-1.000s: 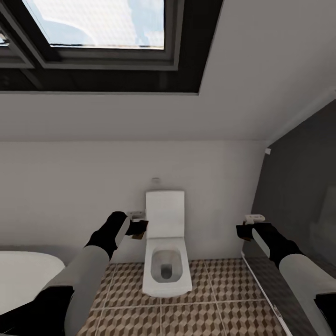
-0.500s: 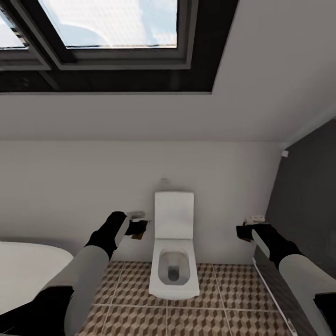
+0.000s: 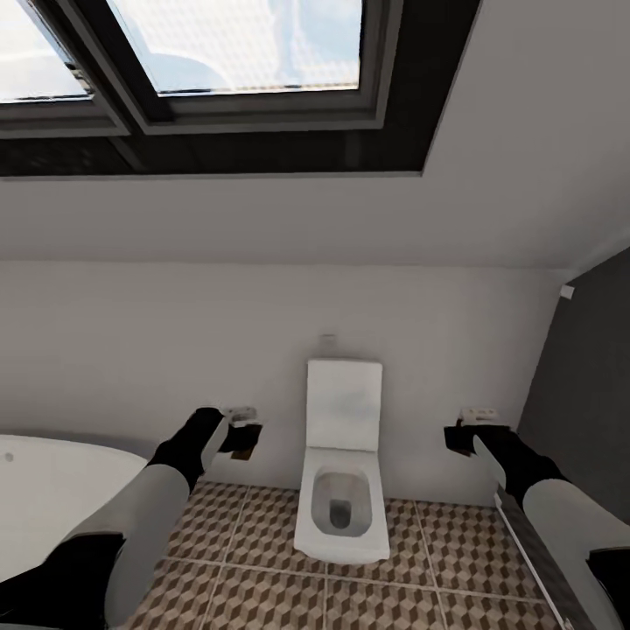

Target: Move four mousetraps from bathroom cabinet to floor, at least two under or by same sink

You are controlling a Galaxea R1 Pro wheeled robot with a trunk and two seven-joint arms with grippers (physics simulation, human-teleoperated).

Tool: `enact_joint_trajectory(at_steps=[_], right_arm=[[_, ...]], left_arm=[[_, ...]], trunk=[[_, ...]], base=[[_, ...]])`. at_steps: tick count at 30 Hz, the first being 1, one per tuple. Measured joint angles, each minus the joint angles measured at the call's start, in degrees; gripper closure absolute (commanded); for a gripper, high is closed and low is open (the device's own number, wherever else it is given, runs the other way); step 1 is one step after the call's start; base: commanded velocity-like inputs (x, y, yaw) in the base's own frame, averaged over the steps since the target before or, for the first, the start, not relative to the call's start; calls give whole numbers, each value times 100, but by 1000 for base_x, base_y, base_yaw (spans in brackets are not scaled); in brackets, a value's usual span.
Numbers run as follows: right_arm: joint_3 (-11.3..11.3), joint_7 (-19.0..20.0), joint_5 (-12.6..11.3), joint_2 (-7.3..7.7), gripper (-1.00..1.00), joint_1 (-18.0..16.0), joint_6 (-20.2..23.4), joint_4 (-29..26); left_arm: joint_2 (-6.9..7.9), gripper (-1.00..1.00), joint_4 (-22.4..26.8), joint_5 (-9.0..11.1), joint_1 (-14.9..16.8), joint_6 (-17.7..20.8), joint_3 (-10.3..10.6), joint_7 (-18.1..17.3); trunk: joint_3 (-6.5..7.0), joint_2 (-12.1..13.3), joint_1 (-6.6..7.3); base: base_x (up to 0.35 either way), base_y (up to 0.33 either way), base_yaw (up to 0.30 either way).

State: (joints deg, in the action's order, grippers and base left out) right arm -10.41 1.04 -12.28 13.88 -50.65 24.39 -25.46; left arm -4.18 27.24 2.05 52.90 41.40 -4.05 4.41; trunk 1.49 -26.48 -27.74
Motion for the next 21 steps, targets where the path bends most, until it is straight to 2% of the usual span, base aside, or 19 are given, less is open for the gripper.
enact_joint_trajectory(at_steps=[3, 6, 13, 21], right_arm=[[0, -1, 1, 6, 100, 2, -23, 105], [0, 0, 12, 12, 100, -1, -76, 228], [1, 0, -2, 21, 100, -2, -670, 797], [7, 10, -13, 14, 100, -2, -1300, 1372]], left_arm=[[82, 100, -369, -2, 0, -138, 1, -29], [103, 100, -559, 1, 0, -234, 6, -40], [131, 100, -978, 0, 1, -479, 17, -150], [128, 100, -1155, -37, 1, -733, 54, -219]], trunk=[[0, 0, 0], [0, 0, 0], [-1, 0, 0], [0, -1, 0]], base=[[0, 0, 7], [0, 0, 3], [0, 0, 0], [0, 0, 0]])
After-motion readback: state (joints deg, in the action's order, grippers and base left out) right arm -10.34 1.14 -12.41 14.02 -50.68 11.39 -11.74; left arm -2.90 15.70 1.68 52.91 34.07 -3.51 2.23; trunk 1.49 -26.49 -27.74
